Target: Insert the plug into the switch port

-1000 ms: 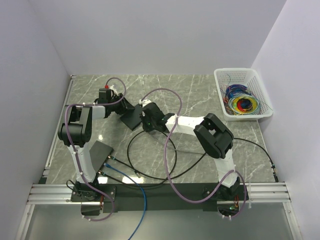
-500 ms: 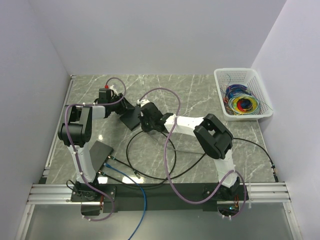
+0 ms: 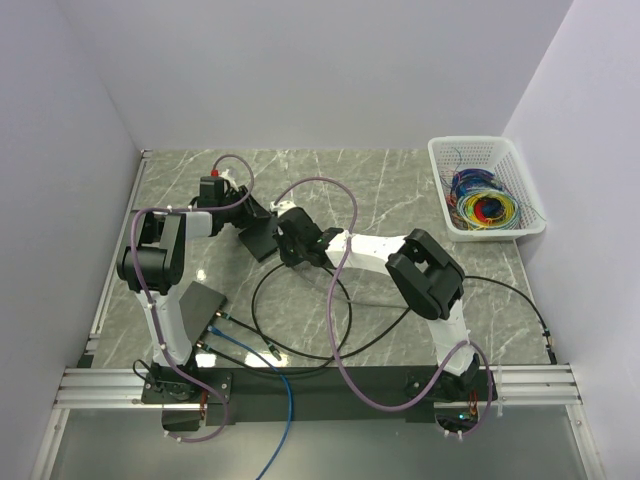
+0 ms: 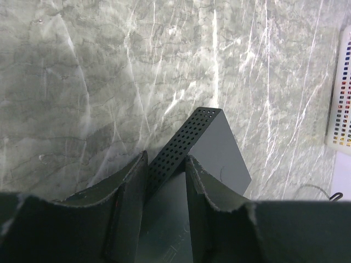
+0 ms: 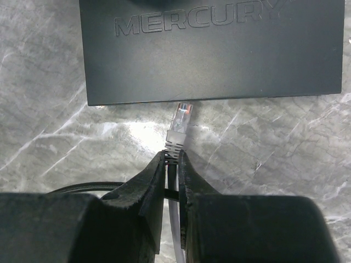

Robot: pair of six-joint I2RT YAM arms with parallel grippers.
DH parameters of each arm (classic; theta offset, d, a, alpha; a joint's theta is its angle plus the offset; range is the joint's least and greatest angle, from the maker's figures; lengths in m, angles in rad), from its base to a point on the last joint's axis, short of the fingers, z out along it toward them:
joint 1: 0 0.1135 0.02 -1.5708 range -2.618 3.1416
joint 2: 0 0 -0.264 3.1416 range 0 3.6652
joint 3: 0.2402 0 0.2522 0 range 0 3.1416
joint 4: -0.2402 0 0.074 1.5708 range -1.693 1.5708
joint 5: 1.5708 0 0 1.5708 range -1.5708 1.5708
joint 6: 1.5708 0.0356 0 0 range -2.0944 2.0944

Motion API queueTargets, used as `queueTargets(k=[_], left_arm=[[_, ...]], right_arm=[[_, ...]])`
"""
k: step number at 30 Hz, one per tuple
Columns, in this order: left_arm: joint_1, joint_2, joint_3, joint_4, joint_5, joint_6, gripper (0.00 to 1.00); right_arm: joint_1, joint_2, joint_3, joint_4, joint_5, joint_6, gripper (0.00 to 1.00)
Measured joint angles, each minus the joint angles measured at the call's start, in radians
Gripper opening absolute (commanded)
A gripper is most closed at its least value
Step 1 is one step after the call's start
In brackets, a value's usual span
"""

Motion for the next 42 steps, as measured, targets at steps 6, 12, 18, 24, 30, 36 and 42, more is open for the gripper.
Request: queueTargets(k=[6,12,18,24,30,36,42], left_arm=[[-0.001,0.000,0.000,0.000,-0.002,0.000,0.39],[-0.001,0.000,0.000,0.000,-0.002,0.001,0.38],[-0.001,0.000,0.000,0.000,-0.002,0.002,0.38],[-0.001,0.000,0.000,0.000,-0.002,0.001,0.38],[-0.002,0.000,0.000,0.000,-0.002,0.001,0.38],[-0.002,0.000,0.000,0.003,0.004,0.011,0.38],[-0.002,0.000,0.000,0.014,0.021,0.037,0.36]], right_arm=[[0.001,0.000,0.000,-0.004,0.021,-0.007,0.00],[-0.003,0.000,0.001,-0.006,0.027,-0.017,0.00],[-0.004,0.000,0.005,-0.014,0.035,-0.027,0.00],[-0.006,0.000,0.005,-0.008,0.053,-0.032,0.00],[-0.006,0.000,0.005,-0.008,0.053,-0.033,0.00],[-0.007,0.000,0.005,-0.006,0.050,-0.033,0.00],[-0.008,0.014,0.004,0.013,0.046,-0.043,0.00]])
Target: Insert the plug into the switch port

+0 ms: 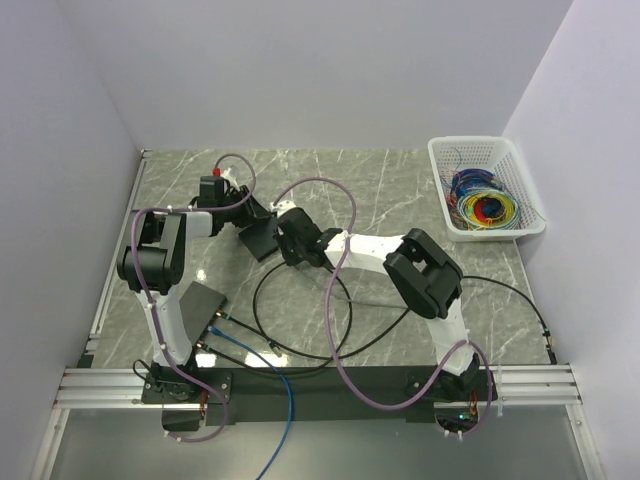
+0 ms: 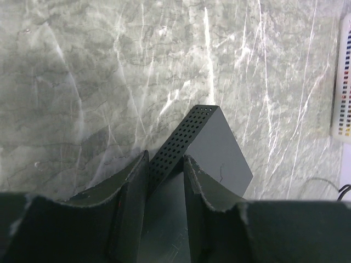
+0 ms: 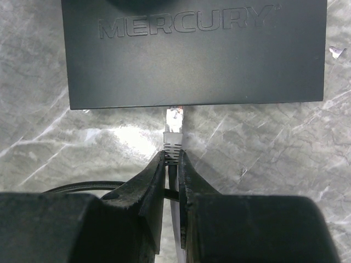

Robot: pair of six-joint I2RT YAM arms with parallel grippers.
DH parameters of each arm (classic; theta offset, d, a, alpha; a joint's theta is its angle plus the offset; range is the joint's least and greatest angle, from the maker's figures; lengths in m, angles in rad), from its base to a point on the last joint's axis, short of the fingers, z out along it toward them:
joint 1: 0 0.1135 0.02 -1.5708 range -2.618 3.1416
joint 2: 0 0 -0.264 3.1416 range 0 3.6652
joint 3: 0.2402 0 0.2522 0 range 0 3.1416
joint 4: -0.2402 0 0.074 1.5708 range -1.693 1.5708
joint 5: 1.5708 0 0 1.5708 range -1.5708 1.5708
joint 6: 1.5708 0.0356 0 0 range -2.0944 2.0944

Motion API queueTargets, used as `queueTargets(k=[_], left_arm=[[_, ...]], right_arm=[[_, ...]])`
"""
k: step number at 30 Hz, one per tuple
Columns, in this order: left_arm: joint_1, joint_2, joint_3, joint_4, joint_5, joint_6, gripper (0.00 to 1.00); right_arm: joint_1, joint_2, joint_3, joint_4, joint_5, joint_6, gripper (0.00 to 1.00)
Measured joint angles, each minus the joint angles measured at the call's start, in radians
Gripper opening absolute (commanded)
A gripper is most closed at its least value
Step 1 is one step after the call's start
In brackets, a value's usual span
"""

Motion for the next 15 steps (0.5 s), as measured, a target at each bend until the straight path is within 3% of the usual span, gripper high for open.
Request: queueTargets(k=[15], left_arm=[[0.000,0.000,-0.023,0.050,0.017,0.047,0.35]], right_arm=[[-0.028,0.020,0.003,0.025,-0.050,-0.013,0.00]])
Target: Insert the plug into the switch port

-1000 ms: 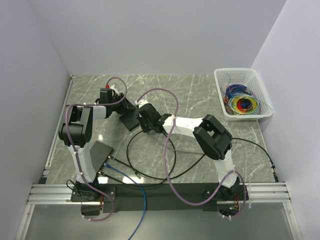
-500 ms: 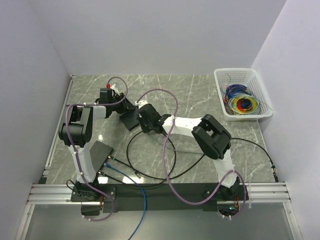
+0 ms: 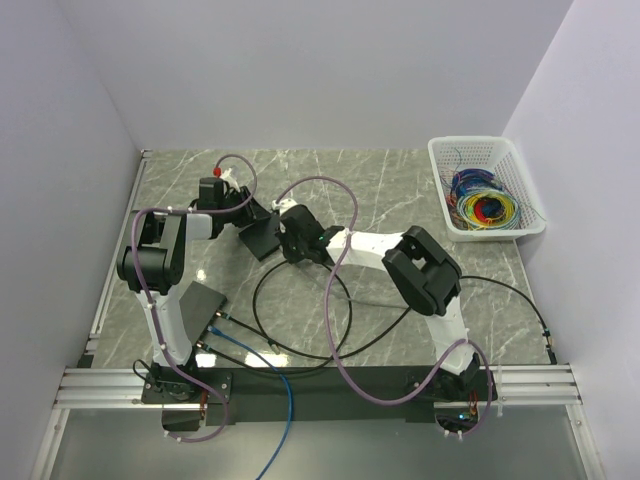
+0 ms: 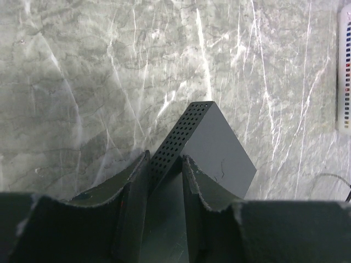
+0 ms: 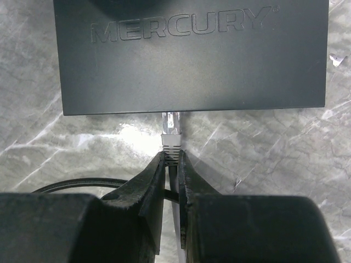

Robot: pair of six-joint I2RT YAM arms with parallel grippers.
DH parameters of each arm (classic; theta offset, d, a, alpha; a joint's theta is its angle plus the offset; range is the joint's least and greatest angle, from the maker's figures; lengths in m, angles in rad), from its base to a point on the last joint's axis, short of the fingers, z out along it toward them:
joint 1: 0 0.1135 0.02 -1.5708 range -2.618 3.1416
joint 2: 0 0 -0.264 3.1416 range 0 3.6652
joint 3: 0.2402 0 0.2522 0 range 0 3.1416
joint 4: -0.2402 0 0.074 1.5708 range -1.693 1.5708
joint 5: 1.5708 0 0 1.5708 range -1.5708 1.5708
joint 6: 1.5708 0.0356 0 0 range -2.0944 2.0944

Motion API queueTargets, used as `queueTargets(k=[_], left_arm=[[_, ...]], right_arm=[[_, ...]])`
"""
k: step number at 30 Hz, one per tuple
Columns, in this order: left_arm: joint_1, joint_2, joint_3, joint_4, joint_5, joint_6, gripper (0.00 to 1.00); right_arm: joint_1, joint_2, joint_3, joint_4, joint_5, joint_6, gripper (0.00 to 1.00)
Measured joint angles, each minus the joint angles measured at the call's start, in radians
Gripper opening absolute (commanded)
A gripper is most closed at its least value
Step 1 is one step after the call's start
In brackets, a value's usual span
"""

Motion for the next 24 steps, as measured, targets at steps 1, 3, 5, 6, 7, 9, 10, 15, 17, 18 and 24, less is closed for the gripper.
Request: queueTargets(k=[1,3,5,6,7,9,10,15,17,18,24], left_arm=[[0.000,0.000,-0.005,0.010,0.001,0.001,0.35],[0.000,0.000,-0.014,0.030,0.002,0.004,0.35],[0.000,0.000,-0.024,0.053,0.001,0.006,0.35],[0.000,0.000,-0.031,0.064,0.000,0.006,0.35],[-0.001,0.000,-0.037,0.076,-0.003,0.006,0.35],[-0.005,-0.001,-0.053,0.106,-0.014,0.005,0.36],[-0.007,-0.002,-0.058,0.117,-0.019,0.005,0.36],[-0.026,-0.010,-0.110,0.210,-0.071,0.002,0.36],[-0.034,-0.010,-0.127,0.245,-0.094,-0.002,0.36],[-0.037,-0.010,-0.134,0.262,-0.103,-0.003,0.36],[-0.051,-0.012,-0.190,0.373,-0.150,-0.016,0.36]], right_arm=[[-0.002,0.003,0.002,-0.001,-0.002,-0.001,0.00],[-0.005,0.013,0.014,-0.008,-0.007,-0.006,0.00],[-0.009,0.018,0.022,-0.013,-0.015,-0.012,0.00],[-0.011,0.019,0.027,-0.018,-0.019,-0.017,0.00],[-0.013,0.022,0.035,-0.027,-0.023,-0.020,0.00],[-0.016,0.030,0.054,-0.050,-0.029,-0.026,0.00],[-0.018,0.033,0.066,-0.063,-0.032,-0.030,0.00],[-0.027,0.057,0.128,-0.127,-0.048,-0.052,0.00],[-0.030,0.069,0.163,-0.169,-0.056,-0.060,0.00],[-0.031,0.076,0.181,-0.190,-0.056,-0.063,0.00],[-0.039,0.125,0.283,-0.302,-0.074,-0.073,0.00]])
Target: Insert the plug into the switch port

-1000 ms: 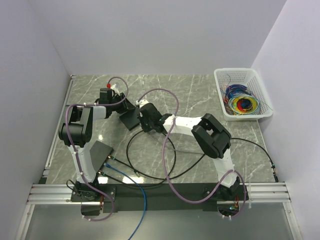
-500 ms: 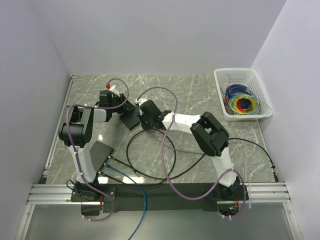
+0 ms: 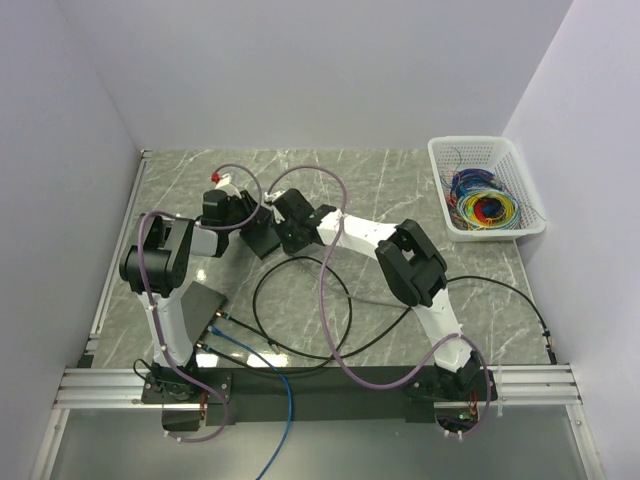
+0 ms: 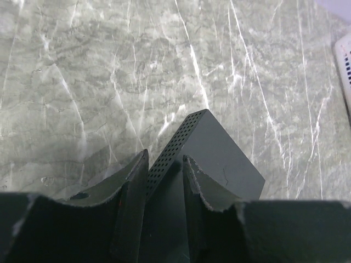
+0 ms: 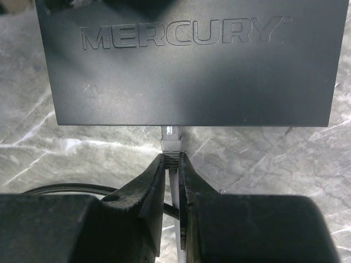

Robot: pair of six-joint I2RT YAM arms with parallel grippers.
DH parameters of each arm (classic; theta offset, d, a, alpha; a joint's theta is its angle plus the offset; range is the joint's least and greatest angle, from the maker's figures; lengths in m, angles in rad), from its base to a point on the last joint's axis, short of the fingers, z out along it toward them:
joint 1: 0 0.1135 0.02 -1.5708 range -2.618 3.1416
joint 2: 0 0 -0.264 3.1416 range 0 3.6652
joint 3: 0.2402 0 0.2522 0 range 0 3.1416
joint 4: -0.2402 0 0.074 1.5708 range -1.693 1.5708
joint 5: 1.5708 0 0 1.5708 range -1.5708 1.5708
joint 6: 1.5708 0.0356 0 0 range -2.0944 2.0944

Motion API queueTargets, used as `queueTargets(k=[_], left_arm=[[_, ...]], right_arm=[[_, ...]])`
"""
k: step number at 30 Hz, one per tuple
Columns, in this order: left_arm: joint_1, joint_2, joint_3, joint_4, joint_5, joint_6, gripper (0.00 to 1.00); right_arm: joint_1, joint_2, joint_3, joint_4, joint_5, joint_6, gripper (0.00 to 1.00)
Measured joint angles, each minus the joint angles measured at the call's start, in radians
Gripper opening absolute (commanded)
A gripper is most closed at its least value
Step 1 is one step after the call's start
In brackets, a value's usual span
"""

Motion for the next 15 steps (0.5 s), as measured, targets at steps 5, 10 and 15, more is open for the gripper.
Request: queueTargets(k=[5,10,15], left_arm=[[-0.001,-0.006,-0.024,0.037,-0.029,-0.018,0.36],[-0.004,-0.036,-0.007,-0.046,-0.075,-0.033,0.39],[-0.010,-0.043,0.071,-0.211,-0.119,-0.042,0.44]], right_arm=[[-0.009,0.031,0.070,-0.073,-0.013,-0.001,0.00],[-0.014,0.027,0.060,-0.059,-0.008,-0.009,0.01],[-0.023,0.002,-0.001,0.029,0.014,-0.026,0.24]])
